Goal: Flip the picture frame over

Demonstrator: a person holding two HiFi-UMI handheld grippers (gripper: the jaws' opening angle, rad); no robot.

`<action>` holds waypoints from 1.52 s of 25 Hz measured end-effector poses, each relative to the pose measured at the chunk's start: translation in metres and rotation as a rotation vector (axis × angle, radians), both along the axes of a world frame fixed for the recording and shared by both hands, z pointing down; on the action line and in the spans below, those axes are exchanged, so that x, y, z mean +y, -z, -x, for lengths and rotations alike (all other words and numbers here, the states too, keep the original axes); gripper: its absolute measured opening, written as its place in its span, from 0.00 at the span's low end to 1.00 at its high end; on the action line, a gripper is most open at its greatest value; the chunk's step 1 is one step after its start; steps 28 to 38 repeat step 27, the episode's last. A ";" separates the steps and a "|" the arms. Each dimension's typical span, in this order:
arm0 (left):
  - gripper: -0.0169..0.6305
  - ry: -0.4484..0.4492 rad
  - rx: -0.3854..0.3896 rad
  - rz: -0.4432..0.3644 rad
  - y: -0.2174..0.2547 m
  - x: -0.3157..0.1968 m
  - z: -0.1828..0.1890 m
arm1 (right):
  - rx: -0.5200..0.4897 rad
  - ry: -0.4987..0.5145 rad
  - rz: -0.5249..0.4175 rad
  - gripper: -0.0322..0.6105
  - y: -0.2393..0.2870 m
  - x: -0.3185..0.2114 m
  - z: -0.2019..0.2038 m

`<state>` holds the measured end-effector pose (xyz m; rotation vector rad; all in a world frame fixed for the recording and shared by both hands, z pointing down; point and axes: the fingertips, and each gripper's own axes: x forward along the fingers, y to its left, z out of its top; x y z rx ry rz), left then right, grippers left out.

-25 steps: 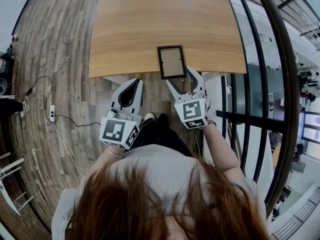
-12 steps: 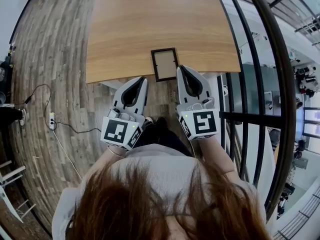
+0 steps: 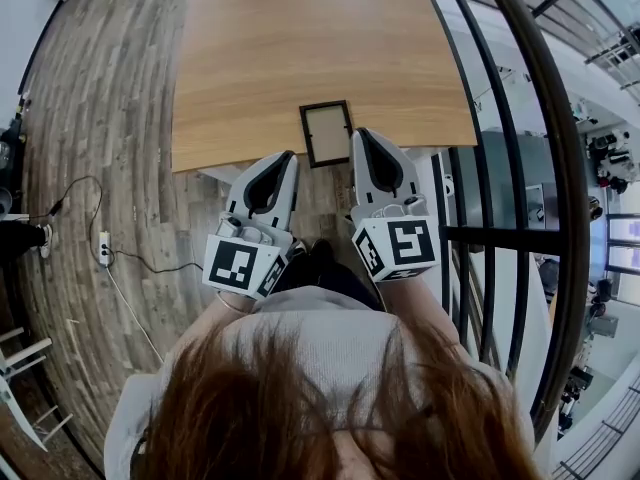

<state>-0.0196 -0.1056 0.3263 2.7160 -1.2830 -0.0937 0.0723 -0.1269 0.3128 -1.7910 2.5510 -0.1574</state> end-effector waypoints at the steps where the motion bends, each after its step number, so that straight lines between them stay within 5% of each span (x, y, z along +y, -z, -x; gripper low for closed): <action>1: 0.04 -0.001 -0.001 -0.003 0.000 0.000 -0.001 | -0.013 0.007 0.009 0.07 0.000 0.000 0.000; 38: 0.04 0.003 0.015 -0.022 0.009 0.001 0.000 | -0.007 0.072 0.013 0.07 0.005 0.010 0.015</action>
